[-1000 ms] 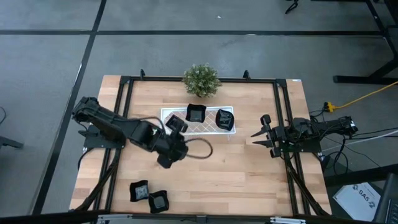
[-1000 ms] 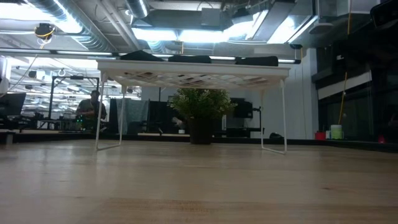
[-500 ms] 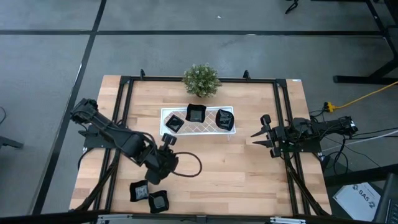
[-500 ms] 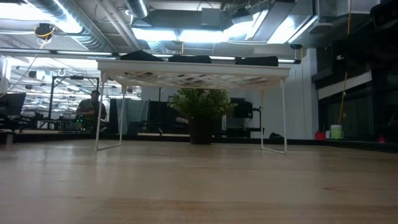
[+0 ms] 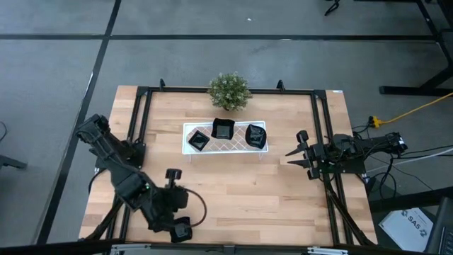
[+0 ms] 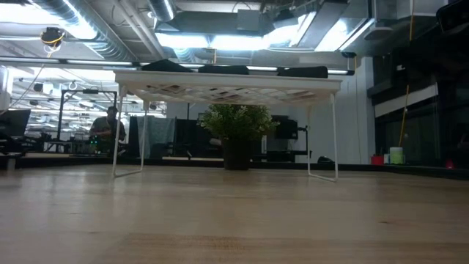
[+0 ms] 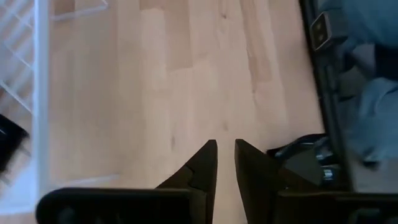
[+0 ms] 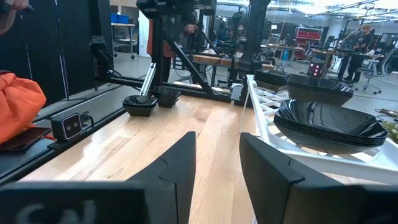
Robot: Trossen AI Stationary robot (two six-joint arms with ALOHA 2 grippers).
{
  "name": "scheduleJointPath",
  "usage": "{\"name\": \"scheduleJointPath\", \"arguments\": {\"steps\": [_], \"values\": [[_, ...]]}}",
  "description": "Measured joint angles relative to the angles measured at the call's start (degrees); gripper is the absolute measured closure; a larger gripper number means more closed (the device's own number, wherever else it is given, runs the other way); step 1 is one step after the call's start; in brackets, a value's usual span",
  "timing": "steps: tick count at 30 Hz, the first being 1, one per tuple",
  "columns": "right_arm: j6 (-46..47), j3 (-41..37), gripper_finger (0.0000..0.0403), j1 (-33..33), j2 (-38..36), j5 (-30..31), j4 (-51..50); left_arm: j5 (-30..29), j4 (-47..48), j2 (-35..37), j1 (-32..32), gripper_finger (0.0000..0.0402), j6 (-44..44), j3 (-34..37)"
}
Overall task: Pick & Place Mini shaped plates
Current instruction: Stack the black distorted square plate on top of the black distorted square plate on the shelf
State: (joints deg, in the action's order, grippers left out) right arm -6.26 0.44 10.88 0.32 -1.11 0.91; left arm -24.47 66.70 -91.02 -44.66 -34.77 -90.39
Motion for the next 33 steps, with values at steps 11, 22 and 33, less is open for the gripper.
{"name": "scheduleJointPath", "arguments": {"steps": [11,22,33], "values": [[-0.02,-0.01,0.0279,-0.01,0.0,-0.01,0.0,1.72,0.0,-0.2,-4.32,0.0349,-16.55,0.01],[-0.02,-0.01,0.0279,-0.01,0.0,-0.01,0.0,8.82,2.56,-5.17,-4.88,0.0354,-21.6,0.02],[0.0,-0.01,0.0279,0.0,0.0,0.01,-0.01,10.98,5.68,-8.48,-7.0,0.0354,-27.88,0.02]]}}
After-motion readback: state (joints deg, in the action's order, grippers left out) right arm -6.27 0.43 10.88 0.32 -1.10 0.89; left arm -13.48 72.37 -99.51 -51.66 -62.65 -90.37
